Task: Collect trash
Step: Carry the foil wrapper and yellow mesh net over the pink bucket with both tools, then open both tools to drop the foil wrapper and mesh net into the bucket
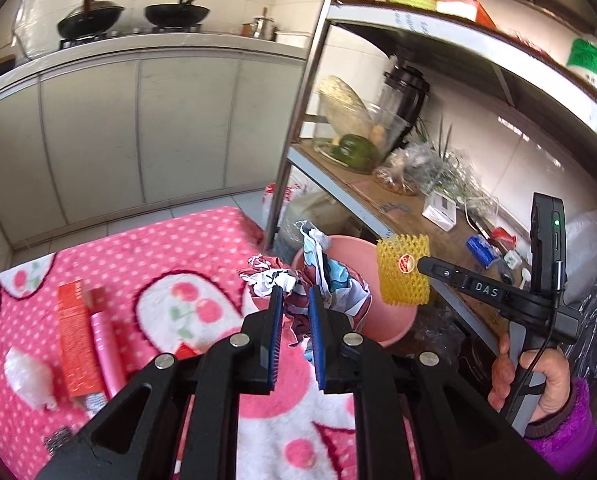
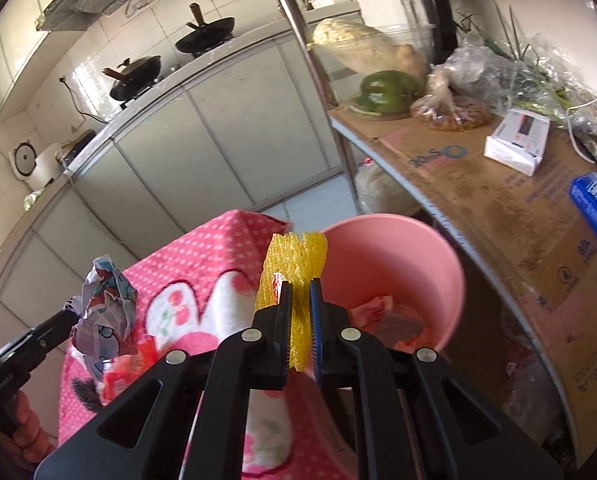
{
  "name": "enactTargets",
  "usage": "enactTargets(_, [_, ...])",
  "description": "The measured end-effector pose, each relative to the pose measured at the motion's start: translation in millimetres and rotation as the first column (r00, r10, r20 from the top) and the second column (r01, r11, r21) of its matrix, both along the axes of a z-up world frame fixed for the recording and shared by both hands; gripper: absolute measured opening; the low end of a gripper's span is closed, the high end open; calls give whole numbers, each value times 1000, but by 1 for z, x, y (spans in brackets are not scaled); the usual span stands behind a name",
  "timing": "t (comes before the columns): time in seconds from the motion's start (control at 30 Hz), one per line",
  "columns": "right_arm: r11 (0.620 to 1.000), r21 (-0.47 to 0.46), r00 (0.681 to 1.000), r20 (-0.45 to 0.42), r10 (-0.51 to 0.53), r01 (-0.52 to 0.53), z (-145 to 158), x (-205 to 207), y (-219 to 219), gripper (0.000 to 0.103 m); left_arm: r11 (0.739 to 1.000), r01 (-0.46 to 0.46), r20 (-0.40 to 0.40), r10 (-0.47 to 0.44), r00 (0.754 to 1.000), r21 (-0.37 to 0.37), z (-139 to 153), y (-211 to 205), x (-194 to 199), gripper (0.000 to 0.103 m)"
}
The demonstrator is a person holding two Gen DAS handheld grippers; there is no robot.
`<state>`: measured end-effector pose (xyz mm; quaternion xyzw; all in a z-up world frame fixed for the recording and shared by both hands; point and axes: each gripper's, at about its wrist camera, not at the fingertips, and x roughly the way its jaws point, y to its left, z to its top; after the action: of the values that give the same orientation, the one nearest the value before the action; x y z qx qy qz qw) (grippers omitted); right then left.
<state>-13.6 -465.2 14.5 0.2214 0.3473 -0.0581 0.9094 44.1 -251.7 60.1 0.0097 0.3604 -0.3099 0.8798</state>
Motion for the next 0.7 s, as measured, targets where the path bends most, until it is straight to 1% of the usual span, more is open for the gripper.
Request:
enactTargets(0.1, [1000,-22,1000,-22,-18,18,-10,0,-10,9,999,38,-2,-38,999,21,-8,-26,3,12])
enactTargets(0.23, [999,-26,998,-54,-43,42,-27,2,-23,9,996,75,-9,-74,997,56,-25,-60,12,12])
enactTargets(0.43, [998,-28,994,-94,-54,51,-47,8,-31,9,987,114,-57,-108,993,114,-63,-100,25,12])
enactTargets(0.57, [997,-49,991,-120,-57,52,-56,14,-34,9,987,125,-123,-112,986,105,-83,-115,36,12])
enactTargets(0.7, [997,-62,987,-148,-57,48,-64,19,-37,9,982,144,-142,-126,982,121,-97,-131,41,13])
